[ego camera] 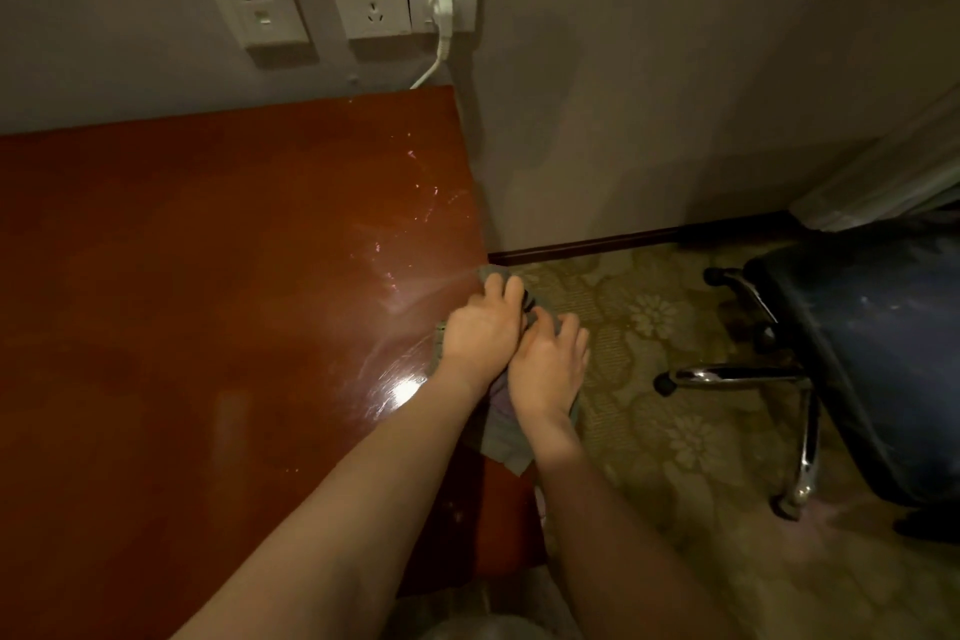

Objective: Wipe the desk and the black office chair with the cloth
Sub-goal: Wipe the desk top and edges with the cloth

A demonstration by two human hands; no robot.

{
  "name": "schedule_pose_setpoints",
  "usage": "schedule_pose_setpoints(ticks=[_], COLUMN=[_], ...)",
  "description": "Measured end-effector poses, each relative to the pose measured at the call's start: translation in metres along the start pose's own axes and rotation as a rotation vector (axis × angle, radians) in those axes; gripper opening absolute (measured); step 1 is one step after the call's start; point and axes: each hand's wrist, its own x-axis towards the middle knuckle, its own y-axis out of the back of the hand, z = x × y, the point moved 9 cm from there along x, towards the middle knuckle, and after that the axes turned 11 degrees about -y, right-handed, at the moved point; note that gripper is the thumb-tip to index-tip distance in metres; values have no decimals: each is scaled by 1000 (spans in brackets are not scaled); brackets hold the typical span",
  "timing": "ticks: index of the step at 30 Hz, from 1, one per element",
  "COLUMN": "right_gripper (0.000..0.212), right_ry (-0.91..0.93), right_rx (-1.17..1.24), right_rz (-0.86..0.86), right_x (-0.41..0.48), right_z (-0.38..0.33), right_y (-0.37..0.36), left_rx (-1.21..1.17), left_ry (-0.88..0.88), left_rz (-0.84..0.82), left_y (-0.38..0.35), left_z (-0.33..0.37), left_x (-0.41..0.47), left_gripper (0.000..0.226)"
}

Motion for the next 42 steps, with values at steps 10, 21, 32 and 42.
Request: schedule_pose_setpoints(ticks=[10,21,32,42], right_gripper=[35,34,38,35], right_ry=[15,241,383,304], right_rx=[1,135,72,39], right_rz=[26,21,73,152], right_x=[-6,-75,-112,-69], right_z=[-6,-72,-115,-125], right_y=[9,14,-4,-17], left_rx=[3,28,10,7], left_ry=[11,170,275,212], left_rz=[70,115,104,87], left_y=[16,67,56,32], left_z=[-3,-65,-114,-131], left_x=[-12,-87,-135,-85], left_gripper=[15,20,19,21])
